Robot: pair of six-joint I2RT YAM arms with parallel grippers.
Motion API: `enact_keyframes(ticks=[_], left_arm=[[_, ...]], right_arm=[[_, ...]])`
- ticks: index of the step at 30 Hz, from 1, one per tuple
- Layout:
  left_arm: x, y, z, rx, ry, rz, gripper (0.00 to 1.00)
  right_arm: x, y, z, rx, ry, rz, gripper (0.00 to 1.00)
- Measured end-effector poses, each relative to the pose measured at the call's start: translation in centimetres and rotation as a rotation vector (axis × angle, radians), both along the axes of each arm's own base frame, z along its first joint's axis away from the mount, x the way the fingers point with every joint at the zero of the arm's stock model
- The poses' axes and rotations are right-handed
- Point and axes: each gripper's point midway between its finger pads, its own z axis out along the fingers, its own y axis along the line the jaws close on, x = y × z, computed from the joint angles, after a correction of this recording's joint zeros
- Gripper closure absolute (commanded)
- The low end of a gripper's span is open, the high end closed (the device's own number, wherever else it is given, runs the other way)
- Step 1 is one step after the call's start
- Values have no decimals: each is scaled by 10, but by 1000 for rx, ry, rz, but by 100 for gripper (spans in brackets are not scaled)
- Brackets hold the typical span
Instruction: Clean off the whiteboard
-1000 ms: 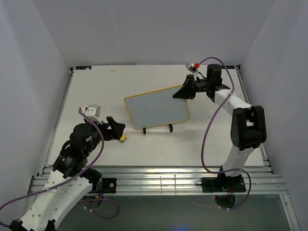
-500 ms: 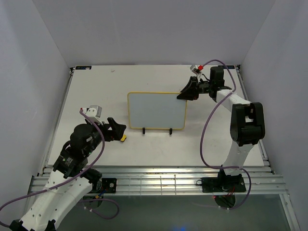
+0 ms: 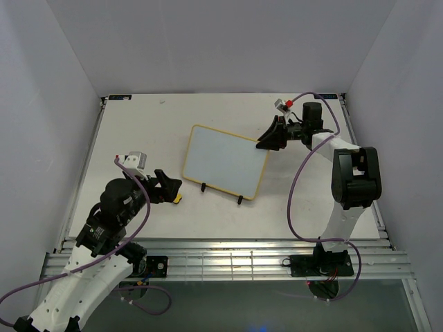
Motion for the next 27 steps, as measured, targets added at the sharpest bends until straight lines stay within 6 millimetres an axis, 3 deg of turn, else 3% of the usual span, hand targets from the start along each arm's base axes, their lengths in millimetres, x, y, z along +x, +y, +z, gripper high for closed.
enact_keyframes(ticks=[4, 8, 13, 20, 27], left_arm=[[-1, 0, 1, -1, -5, -3, 2], [-1, 0, 1, -2, -7, -4, 2], [-1, 0, 1, -1, -7, -7, 2], [-2, 0, 3, -3, -13, -8, 2], [-3, 0, 4, -6, -18, -8, 2]], right_arm=[[-3, -3, -7, -2, 6, -4, 61], [-10, -7, -18, -6, 30, -12, 66], [-23, -12, -20, -11, 25, -25, 58], [-38, -15, -6, -11, -22, -33, 34], [-40, -18, -1, -17, -42, -51, 32]])
